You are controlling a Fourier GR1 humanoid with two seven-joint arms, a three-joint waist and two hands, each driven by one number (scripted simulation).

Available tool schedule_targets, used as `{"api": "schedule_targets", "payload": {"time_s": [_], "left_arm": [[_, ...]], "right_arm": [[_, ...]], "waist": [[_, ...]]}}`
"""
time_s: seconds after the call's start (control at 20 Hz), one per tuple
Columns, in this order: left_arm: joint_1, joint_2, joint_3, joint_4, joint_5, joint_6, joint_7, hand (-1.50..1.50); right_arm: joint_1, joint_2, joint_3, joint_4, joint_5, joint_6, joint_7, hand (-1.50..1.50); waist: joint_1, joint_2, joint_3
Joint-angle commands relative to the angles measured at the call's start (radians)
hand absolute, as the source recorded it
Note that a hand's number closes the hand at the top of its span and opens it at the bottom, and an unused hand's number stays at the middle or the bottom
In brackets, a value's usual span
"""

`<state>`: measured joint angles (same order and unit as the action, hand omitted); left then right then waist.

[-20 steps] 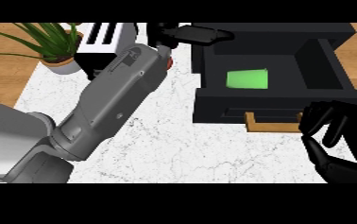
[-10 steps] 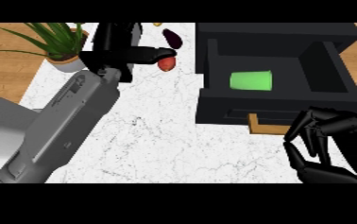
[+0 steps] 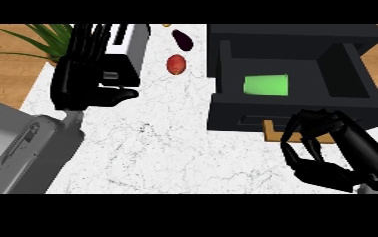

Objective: Pick up the cup, place it into the drawer and close the drawer

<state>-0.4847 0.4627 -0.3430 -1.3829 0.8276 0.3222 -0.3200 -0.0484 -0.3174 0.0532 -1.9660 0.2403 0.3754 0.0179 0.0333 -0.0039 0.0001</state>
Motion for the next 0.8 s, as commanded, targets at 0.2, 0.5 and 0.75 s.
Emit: {"api": "schedule_targets", "payload": {"time_s": [0.2,0.5,0.75], "left_arm": [[0.161,0.08,0.081,-0.087,0.02,-0.098,-0.011,-1.5],[0.27,0.084,0.138,-0.144,0.007,-0.153,-0.01,-1.5],[0.323,0.113,0.222,-0.111,0.023,-0.27,-0.02,-1.5]], "right_arm": [[-0.076,-0.034,0.151,0.218,0.369,-0.107,-0.145,1.5],[-0.176,0.048,0.171,0.516,0.481,-0.222,-0.215,-1.5],[-0.245,0.051,0.174,0.697,0.568,-0.271,-0.262,-1.5]], "waist": [[-0.014,0.005,0.0],[-0.02,0.005,0.0],[-0.022,0.006,0.0]]}}
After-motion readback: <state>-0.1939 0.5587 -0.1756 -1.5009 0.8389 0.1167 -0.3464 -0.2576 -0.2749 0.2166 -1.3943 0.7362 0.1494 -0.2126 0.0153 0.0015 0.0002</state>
